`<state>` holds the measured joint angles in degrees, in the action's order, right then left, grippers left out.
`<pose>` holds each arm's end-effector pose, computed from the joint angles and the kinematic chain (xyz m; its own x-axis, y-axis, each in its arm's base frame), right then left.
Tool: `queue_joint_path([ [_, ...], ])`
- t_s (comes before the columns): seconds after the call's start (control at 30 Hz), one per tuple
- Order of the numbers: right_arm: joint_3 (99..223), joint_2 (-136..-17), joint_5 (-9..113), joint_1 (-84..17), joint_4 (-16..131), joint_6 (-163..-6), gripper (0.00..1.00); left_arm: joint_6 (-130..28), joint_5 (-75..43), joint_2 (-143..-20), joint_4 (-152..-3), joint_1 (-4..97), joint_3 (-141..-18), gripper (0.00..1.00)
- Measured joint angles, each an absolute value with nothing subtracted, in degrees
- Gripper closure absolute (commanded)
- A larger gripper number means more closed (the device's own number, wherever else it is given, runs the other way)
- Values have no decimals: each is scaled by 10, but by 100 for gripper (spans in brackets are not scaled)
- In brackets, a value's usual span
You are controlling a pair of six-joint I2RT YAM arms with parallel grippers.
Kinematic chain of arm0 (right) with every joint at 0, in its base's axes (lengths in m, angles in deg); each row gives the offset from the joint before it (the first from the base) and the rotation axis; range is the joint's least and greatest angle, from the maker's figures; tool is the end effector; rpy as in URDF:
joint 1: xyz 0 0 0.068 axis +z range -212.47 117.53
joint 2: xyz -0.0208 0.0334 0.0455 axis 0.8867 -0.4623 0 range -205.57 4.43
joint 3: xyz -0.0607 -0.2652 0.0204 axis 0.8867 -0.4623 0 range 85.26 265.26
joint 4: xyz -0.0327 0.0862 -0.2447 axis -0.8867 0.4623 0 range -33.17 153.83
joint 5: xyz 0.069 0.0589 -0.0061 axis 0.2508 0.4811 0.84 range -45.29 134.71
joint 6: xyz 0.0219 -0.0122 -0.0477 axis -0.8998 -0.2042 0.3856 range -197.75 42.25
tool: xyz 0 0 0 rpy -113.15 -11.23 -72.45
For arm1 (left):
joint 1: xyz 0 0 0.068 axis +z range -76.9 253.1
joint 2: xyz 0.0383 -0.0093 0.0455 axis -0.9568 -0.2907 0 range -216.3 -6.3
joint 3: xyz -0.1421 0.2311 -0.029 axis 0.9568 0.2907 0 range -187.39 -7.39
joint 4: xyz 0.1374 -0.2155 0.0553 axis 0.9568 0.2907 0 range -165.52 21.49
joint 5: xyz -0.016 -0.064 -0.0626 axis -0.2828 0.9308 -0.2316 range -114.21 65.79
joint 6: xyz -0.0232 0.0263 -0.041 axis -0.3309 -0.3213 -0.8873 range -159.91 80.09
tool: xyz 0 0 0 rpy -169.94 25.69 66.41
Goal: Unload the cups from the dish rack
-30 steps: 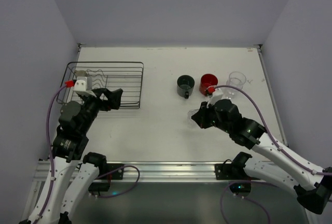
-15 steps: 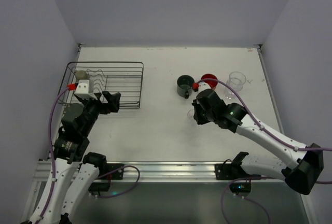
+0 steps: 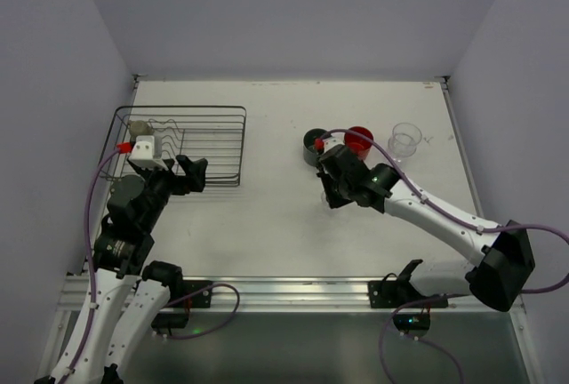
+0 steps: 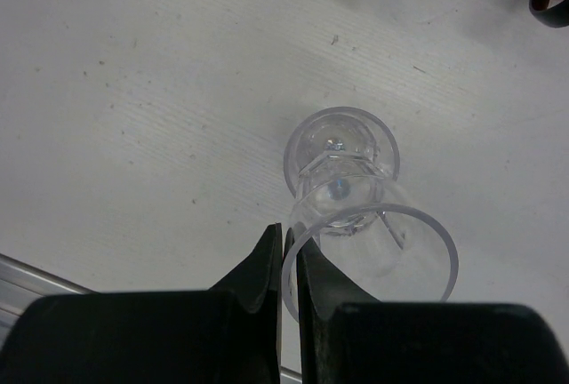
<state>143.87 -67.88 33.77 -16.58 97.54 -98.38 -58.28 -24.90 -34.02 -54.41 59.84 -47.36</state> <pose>0.1827 0.1787 0.2767 -0.7510 -0.2777 -0.5991 -0.3884 0.9195 0.0607 0.1182 -0.0273 0.3300 -0.2109 -0.2741 -0.9383 0.1594 0.9374 -0.3097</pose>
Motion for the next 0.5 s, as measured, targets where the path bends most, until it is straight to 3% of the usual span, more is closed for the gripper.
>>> queue_joint_path([
  [0.5,1461,-733,330,-166,959,-961,100,-583,-249,-340,-544,598,-473,6],
])
